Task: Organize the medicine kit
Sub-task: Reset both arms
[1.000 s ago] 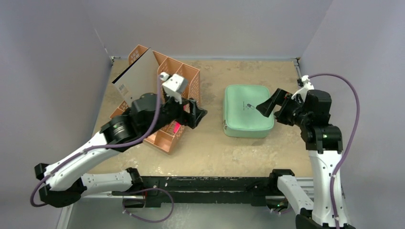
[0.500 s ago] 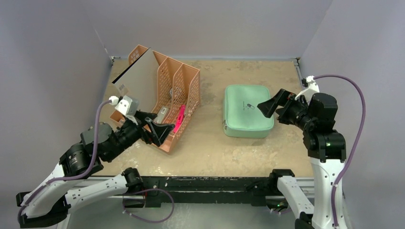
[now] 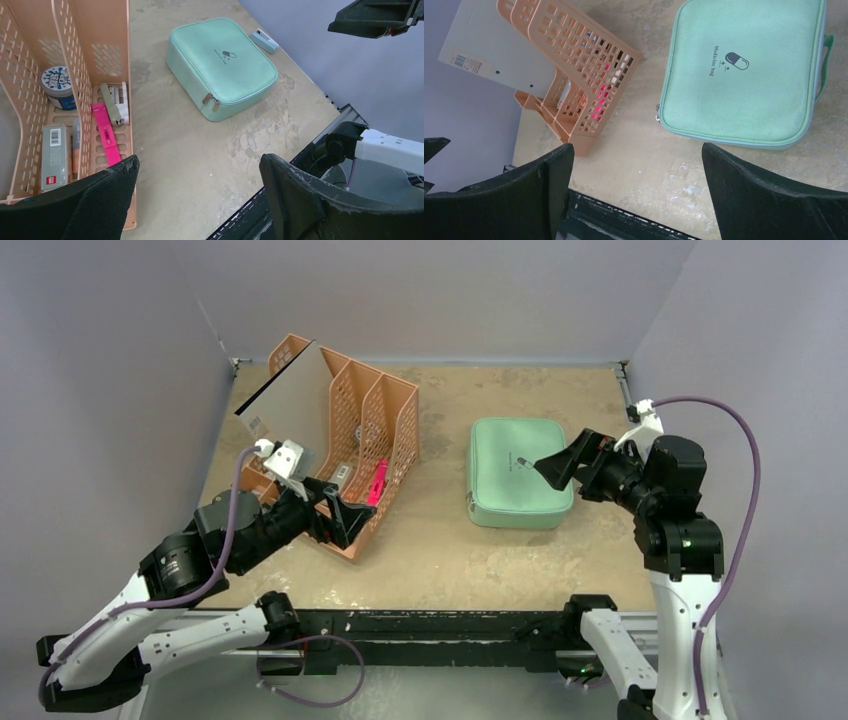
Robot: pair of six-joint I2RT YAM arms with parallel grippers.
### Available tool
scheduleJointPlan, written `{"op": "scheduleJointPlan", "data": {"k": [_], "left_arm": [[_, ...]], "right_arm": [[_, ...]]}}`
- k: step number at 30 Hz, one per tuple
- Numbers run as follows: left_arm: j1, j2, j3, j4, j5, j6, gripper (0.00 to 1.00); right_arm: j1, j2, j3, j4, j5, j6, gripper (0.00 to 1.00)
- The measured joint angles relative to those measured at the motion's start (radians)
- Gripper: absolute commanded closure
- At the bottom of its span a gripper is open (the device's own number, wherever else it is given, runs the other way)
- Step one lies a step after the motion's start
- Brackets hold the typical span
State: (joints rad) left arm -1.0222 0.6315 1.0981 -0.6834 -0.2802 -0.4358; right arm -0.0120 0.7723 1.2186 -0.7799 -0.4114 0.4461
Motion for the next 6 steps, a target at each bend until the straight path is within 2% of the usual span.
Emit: {"op": "scheduleJointPlan", "data": {"k": [6], "left_arm": [[0.000, -0.002, 0.000, 0.000, -0.006, -0.001, 0.10]], "right_arm": [[0.000, -0.010, 0.000, 0.000, 0.000, -0.006, 0.01]]}}
